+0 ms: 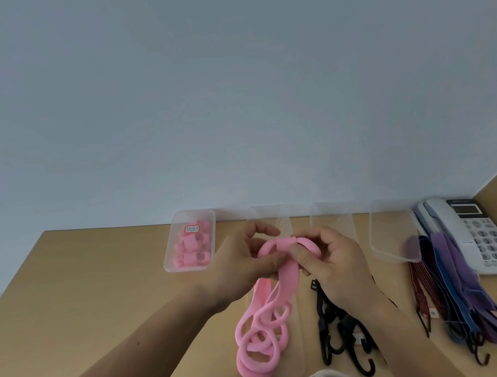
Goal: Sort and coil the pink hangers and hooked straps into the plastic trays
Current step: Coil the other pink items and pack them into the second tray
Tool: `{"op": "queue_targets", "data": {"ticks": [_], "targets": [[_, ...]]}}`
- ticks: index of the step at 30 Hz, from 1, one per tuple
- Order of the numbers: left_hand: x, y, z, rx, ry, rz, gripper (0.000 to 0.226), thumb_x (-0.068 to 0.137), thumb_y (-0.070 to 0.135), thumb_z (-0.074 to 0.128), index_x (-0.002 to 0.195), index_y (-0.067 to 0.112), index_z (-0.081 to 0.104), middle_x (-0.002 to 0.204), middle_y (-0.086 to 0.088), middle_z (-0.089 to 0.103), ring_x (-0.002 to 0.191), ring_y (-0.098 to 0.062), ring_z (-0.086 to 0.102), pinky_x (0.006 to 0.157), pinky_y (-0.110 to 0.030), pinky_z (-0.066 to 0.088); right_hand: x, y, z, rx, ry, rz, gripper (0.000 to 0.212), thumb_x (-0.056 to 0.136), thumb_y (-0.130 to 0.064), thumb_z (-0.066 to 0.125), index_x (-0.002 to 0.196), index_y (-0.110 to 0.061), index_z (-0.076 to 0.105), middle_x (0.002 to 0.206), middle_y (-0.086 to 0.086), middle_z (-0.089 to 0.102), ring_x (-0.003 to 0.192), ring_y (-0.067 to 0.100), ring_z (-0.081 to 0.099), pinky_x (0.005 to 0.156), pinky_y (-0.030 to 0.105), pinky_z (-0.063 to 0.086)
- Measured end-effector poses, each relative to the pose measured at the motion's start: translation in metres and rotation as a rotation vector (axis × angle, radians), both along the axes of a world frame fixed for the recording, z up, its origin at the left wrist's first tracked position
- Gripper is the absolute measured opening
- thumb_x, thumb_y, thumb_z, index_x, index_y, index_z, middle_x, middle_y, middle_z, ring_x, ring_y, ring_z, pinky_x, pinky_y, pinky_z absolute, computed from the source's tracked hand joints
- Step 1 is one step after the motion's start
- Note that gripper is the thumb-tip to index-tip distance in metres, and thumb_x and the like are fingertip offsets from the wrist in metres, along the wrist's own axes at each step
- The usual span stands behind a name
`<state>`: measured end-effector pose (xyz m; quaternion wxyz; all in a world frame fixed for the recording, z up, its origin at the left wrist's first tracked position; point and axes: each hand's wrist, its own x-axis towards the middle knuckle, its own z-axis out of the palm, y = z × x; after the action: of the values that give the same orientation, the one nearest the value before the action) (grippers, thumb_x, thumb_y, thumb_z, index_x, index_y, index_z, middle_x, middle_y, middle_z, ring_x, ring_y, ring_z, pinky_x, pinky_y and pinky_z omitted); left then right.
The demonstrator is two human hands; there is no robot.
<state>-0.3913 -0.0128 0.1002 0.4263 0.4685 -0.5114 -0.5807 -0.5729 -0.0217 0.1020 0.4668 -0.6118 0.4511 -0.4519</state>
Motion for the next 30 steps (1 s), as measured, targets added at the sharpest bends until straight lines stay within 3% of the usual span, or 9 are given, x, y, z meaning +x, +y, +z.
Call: {"op": "queue_targets", "data": {"ticks": [2, 5, 9, 12, 16, 21, 24, 26, 30], "targets": [[0.000, 0.000, 0.000, 0.046, -0.042, -0.006, 0.025, 0.089, 0.015, 0.071, 0.108, 0.007, 0.056, 0.089, -0.015, 0.075, 0.083, -0.038, 0.072, 0.074, -0.047, 0.061, -0.001, 0.000, -0.004, 0.002, -0.008, -0.029, 0.015, 0.080, -0.021, 0.076, 0.093, -0.022, 0.068, 0.077, -0.008, 0.071, 0.065, 0.007, 0.065, 0.061, 0.018, 0.050], [0.002, 0.002, 0.001, 0.084, -0.068, -0.041, 0.020, 0.092, 0.017, 0.068, 0.103, 0.006, 0.057, 0.084, -0.015, 0.075, 0.075, -0.034, 0.073, 0.069, -0.045, 0.062, -0.002, 0.001, -0.007, -0.009, 0.007, -0.030, 0.016, 0.083, -0.014, 0.075, 0.093, -0.022, 0.066, 0.082, -0.007, 0.071, 0.070, 0.009, 0.066, 0.064, 0.020, 0.052], [0.003, 0.002, 0.007, 0.152, -0.002, -0.050, 0.030, 0.088, 0.025, 0.073, 0.102, 0.004, 0.058, 0.082, -0.016, 0.074, 0.070, -0.030, 0.072, 0.062, -0.036, 0.059, -0.001, 0.004, -0.008, -0.071, 0.060, 0.027, 0.024, 0.085, -0.005, 0.071, 0.096, -0.026, 0.064, 0.092, -0.011, 0.070, 0.084, 0.008, 0.067, 0.074, 0.019, 0.054], [0.003, 0.001, 0.008, 0.207, 0.069, -0.004, 0.028, 0.087, 0.031, 0.069, 0.093, 0.005, 0.062, 0.076, -0.013, 0.070, 0.070, -0.031, 0.068, 0.065, -0.040, 0.060, -0.001, 0.003, -0.009, -0.123, 0.119, 0.050, 0.026, 0.084, -0.006, 0.073, 0.097, -0.027, 0.064, 0.093, -0.014, 0.068, 0.085, 0.008, 0.066, 0.074, 0.017, 0.052], [0.002, 0.002, 0.005, 0.236, 0.131, 0.061, 0.027, 0.077, 0.025, 0.075, 0.091, 0.006, 0.063, 0.068, -0.006, 0.060, 0.069, -0.028, 0.065, 0.063, -0.037, 0.057, -0.001, 0.006, -0.010, -0.089, 0.050, 0.081, 0.026, 0.081, -0.006, 0.075, 0.097, -0.023, 0.066, 0.090, 0.001, 0.068, 0.083, 0.022, 0.066, 0.075, 0.036, 0.057], [0.001, 0.000, 0.004, 0.215, 0.178, 0.070, 0.029, 0.069, 0.016, 0.077, 0.091, 0.006, 0.060, 0.061, -0.004, 0.055, 0.065, -0.026, 0.061, 0.065, -0.039, 0.055, 0.000, 0.007, -0.005, 0.043, -0.190, 0.177, 0.026, 0.079, -0.012, 0.069, 0.103, -0.007, 0.063, 0.086, 0.023, 0.066, 0.078, 0.035, 0.064, 0.072, 0.039, 0.057], [0.003, 0.000, 0.006, 0.165, 0.152, 0.031, 0.029, 0.071, 0.011, 0.075, 0.093, 0.006, 0.059, 0.071, -0.008, 0.062, 0.075, -0.033, 0.065, 0.076, -0.047, 0.054, 0.004, 0.005, -0.001, 0.104, -0.218, 0.126, 0.028, 0.085, -0.022, 0.071, 0.103, -0.003, 0.062, 0.082, 0.015, 0.065, 0.060, 0.020, 0.060, 0.057, 0.027, 0.052], [0.005, 0.000, 0.007, 0.119, 0.108, 0.012, 0.028, 0.072, 0.010, 0.075, 0.095, 0.007, 0.059, 0.080, -0.010, 0.065, 0.077, -0.033, 0.068, 0.074, -0.044, 0.056, 0.003, 0.003, -0.001, 0.144, -0.191, 0.092, 0.028, 0.082, -0.024, 0.069, 0.102, -0.005, 0.063, 0.076, 0.007, 0.066, 0.052, 0.017, 0.057, 0.051, 0.025, 0.049], [0.004, 0.000, 0.005, 0.101, 0.049, 0.014, 0.041, 0.071, 0.012, 0.078, 0.108, 0.006, 0.058, 0.094, -0.016, 0.067, 0.083, -0.033, 0.071, 0.076, -0.043, 0.060, -0.001, 0.000, -0.002, 0.152, -0.080, 0.102, 0.019, 0.081, -0.024, 0.071, 0.095, -0.012, 0.069, 0.069, 0.003, 0.067, 0.051, 0.015, 0.057, 0.051, 0.024, 0.049]]}}
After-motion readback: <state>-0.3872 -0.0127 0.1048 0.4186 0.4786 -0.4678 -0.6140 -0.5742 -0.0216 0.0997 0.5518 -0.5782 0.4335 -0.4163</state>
